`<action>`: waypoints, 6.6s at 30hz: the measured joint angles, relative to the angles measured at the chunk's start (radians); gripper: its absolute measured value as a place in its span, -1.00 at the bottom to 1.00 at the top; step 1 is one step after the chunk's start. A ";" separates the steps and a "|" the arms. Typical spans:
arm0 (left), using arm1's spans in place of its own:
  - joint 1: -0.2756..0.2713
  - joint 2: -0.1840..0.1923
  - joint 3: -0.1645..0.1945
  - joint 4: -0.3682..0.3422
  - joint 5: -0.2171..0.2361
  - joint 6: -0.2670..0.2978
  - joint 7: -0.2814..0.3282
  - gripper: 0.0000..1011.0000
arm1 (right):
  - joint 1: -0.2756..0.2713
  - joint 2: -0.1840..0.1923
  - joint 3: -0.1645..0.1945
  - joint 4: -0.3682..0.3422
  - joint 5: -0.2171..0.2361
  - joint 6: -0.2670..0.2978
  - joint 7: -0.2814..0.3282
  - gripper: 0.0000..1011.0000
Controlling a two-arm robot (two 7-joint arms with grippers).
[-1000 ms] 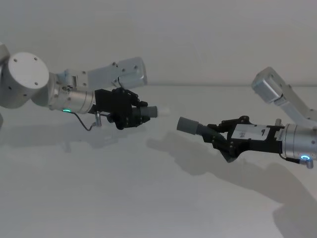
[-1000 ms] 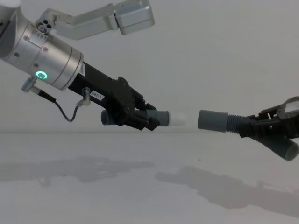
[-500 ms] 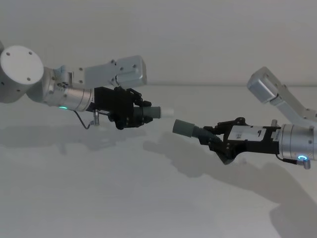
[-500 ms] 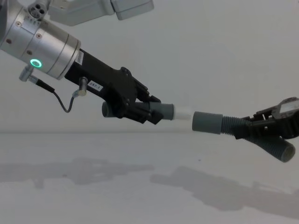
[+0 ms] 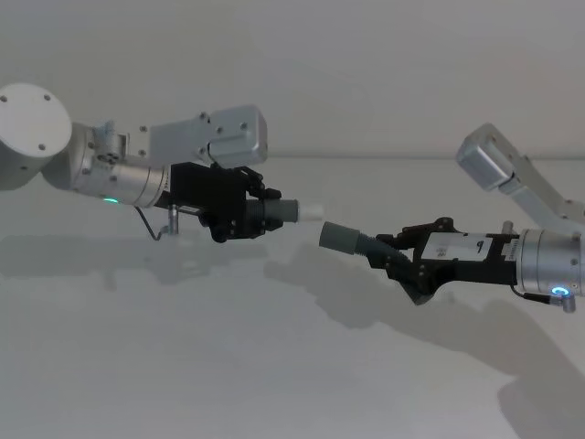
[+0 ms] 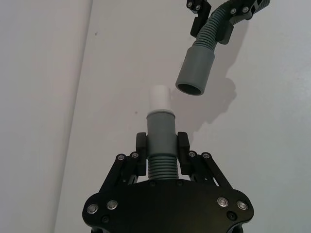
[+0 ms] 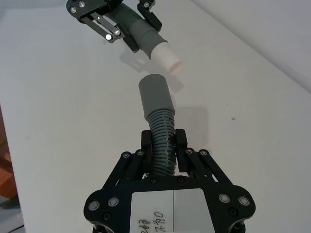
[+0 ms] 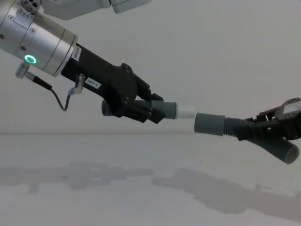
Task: Use both hands to pick up one end of the pipe from the table, align the ends, and insert them.
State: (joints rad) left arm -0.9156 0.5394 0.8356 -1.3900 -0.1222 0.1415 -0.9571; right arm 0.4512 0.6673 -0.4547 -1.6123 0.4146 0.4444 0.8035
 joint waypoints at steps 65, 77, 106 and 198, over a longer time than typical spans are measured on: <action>-0.011 0.022 0.029 0.008 -0.045 -0.022 0.003 -0.30 | 0.044 0.040 -0.050 0.030 0.027 -0.036 -0.009 -0.46; -0.016 0.026 0.036 0.015 -0.052 -0.018 -0.005 -0.30 | 0.057 0.037 -0.058 0.031 0.040 -0.030 -0.013 -0.46; -0.024 0.021 0.038 0.039 -0.066 -0.039 -0.016 -0.30 | 0.096 0.024 -0.091 0.072 0.057 -0.025 -0.019 -0.46; -0.036 0.031 0.053 0.052 -0.113 -0.079 -0.064 -0.30 | 0.175 0.007 -0.151 0.145 0.166 -0.079 0.046 -0.46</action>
State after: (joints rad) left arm -0.9521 0.5701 0.8890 -1.3380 -0.2347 0.0625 -1.0213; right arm 0.6263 0.6747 -0.6060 -1.4671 0.5809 0.3656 0.8496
